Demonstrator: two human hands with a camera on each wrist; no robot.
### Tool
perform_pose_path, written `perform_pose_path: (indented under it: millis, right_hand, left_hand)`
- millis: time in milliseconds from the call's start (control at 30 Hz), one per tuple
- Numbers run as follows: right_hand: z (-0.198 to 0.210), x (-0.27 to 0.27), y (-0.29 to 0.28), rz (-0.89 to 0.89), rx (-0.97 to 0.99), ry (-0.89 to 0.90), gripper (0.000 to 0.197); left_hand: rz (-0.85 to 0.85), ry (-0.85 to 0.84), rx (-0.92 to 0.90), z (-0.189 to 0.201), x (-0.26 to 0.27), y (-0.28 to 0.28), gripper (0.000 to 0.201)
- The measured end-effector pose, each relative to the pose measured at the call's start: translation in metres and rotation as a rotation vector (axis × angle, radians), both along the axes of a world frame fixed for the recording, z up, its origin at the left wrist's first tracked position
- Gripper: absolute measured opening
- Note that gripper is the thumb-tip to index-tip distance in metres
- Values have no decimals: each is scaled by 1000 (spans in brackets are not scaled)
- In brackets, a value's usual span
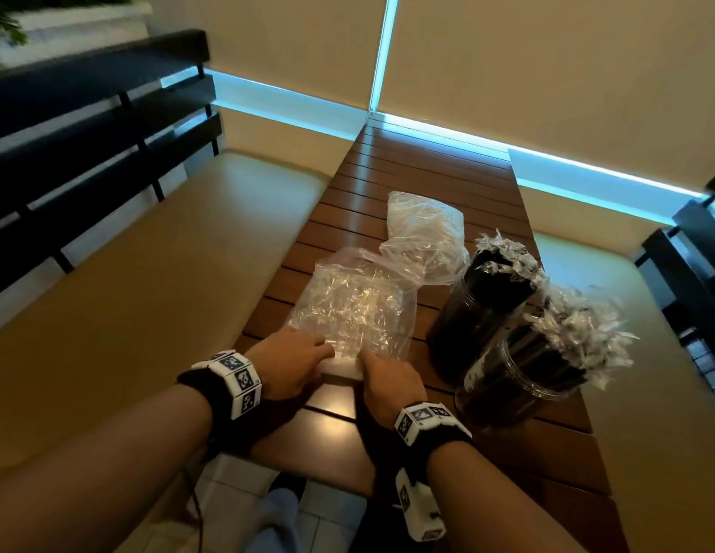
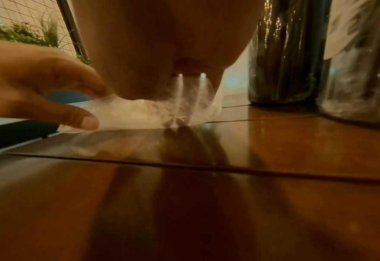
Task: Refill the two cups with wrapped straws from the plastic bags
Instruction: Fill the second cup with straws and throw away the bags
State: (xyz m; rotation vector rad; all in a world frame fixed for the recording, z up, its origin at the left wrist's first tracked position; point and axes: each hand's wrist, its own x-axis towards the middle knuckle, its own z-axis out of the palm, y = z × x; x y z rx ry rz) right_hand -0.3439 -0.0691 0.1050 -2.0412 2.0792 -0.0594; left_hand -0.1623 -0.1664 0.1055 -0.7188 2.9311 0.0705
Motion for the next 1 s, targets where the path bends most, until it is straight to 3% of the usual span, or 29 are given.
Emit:
perform_pose_path:
  millis: [67,167,300,400,533,633,733,833,900,1000]
  right_hand:
    - [3,-2,-4,-11,44,-16,23]
    - [4,-8,-9,-21,59,-7,21]
    - [-1,-6,-10,-100,31,-62,13]
    - [-7,-3,-11,-167,-20,-84,20]
    - [-19,-3,-5,64,-158,155,19]
    - [-19,-10,4,150,-96,231,46]
    - [-14,-14,5,187,-33,232,60]
    - [-7,-14,-4,123,-35,82,42]
    - [-4,-19,-9,69,-12,-22,28]
    - [-5,-27,-17,-2,43,-45,29]
  left_hand:
    - [113,44,132,-1,1,-2,29]
    - [204,70,168,-7,2,-9,28]
    - [375,55,178,-20,3,-17,44]
    - [528,-3,230,-23,0,-18,60]
    - [690,-33,301,-19,-7,-25,71]
    - [733,-27,309,-20,-10,-29,69]
    - [653,6,180,-14,-14,-25,60]
    - [264,203,-78,-8,-12,-18,45]
    - [63,223,-10,-6,0,-17,53]
    - [113,130,145,-7,19,-19,60]
